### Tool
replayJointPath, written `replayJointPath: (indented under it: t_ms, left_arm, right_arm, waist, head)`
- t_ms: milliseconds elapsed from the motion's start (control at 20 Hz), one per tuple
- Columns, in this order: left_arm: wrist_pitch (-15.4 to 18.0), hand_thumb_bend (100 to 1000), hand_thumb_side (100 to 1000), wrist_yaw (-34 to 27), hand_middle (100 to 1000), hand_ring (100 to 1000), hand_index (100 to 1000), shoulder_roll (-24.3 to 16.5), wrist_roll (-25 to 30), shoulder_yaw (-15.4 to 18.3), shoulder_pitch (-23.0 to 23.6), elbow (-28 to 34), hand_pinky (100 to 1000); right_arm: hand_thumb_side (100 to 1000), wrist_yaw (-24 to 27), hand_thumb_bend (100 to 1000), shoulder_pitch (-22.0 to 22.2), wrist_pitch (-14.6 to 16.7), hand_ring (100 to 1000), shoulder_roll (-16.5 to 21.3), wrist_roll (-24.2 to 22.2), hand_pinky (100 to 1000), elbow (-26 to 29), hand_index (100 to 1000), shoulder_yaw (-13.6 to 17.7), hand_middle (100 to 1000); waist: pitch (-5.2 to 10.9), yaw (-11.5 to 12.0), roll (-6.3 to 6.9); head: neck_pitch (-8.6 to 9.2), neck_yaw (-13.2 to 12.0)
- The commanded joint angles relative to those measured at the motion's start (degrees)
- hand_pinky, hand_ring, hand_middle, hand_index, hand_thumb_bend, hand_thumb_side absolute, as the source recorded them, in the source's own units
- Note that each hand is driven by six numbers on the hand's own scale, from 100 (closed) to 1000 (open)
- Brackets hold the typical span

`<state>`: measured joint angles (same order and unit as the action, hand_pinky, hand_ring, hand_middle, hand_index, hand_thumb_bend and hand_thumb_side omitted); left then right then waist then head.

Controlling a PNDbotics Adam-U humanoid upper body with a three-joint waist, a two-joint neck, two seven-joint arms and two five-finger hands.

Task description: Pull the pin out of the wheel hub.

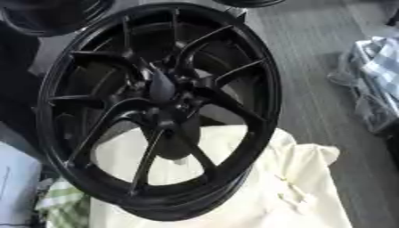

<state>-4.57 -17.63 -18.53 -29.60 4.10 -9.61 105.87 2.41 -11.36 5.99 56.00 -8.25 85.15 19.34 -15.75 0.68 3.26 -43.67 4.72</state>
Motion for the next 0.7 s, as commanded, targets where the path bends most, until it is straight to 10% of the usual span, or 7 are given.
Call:
replayJointPath:
  t_ms: [50,700]
  left_arm:
    - [0.0,190,865,0.4,771,735,782,-0.5,0.2,0.3,-0.6,0.9,781]
    - [-0.3,187,863,0.9,771,733,782,-0.1,1.2,-0.4,-1.0,1.0,781]
  right_arm:
    - [389,7.9,365,-2.4,-1.8,705,0.4,6.8,783,3.0,780,-1.8,678]
    - [318,18.1,439,-14.4,-10.0,680,-8.7,19.1,765,11.3,758,-13.0,656]
  waist:
    - [0.88,0.4,-0.20]
    - [1.08,2.3,0.37]
  head:
    - [0.91,0.3]
    - [0.86,1.5]
